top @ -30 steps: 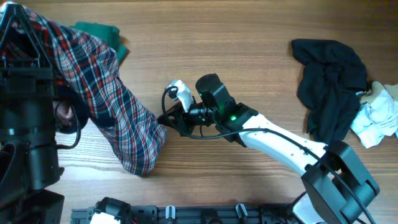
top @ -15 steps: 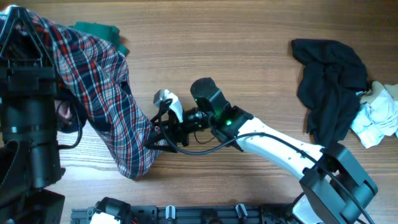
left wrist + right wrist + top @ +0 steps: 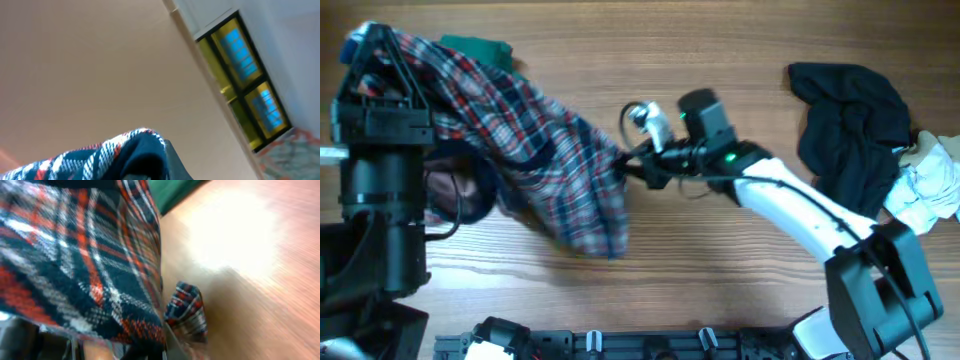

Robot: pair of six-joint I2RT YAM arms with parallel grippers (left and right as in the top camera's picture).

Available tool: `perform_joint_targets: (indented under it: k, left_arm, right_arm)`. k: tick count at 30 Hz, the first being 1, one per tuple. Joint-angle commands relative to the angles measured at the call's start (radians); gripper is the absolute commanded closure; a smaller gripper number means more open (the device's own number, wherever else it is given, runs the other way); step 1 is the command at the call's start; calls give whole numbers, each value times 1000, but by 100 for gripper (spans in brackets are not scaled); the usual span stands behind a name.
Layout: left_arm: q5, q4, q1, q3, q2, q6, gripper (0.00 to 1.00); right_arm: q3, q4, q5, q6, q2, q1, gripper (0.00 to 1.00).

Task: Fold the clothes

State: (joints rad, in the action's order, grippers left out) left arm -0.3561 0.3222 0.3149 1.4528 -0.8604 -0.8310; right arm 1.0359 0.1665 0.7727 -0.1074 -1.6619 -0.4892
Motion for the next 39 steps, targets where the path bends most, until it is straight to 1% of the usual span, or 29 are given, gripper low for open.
perform_joint_targets:
  k: [1, 3, 4, 6, 7, 9, 10, 14, 16, 18, 19, 30, 31, 32, 34, 36, 39]
  left_arm:
    - [-52, 59, -5, 29, 16, 96, 96]
    - [-78, 118, -5, 29, 16, 96, 96]
    - [-91, 178, -5, 29, 16, 151, 96]
    - [-92, 219, -5, 29, 16, 194, 96]
    - [-91, 245, -5, 29, 16, 219, 96]
    - [-91, 283, -5, 29, 16, 231, 96]
    - [-91, 320, -5, 29, 16, 273, 96]
    - [-92, 431, -5, 29, 16, 357, 96]
    - [-92, 494, -5, 29, 16, 357, 96]
    - [-92, 548, -5, 29, 12, 359, 96]
    - [-91, 578, -5, 28, 6, 384, 96]
    - [-91, 794, -5, 28, -77, 383, 96]
    - [-91, 834, -5, 28, -95, 383, 88]
    - [-91, 859, -5, 28, -110, 383, 82]
    - [-90, 883, -5, 28, -129, 383, 78]
    - [-89, 895, -5, 28, -150, 383, 77]
    - [-47, 895, -5, 28, -172, 382, 78]
  right_arm:
    - [109, 154, -64, 137, 64, 49, 95]
    - [175, 293, -123, 190, 89, 70, 96]
    - [264, 466, -219, 217, 115, 90, 96]
    - [337, 591, -306, 220, 133, 101, 96]
    - [370, 642, -343, 220, 145, 111, 96]
    - [447, 744, -407, 216, 167, 139, 96]
    - [514, 818, -446, 215, 179, 167, 96]
    - [707, 993, -565, 217, 198, 233, 96]
    - [777, 1059, -599, 234, 198, 257, 96]
    - [797, 1093, -647, 236, 202, 265, 96]
    - [797, 1112, -671, 235, 204, 265, 96]
    - [795, 1171, -672, 205, 140, 282, 96]
    - [795, 1179, -672, 205, 139, 286, 96]
    - [795, 1182, -672, 206, 140, 294, 96]
    - [795, 1182, -668, 206, 139, 308, 96]
    - [795, 1183, -668, 206, 140, 314, 96]
    - [795, 1184, -668, 211, 139, 314, 96]
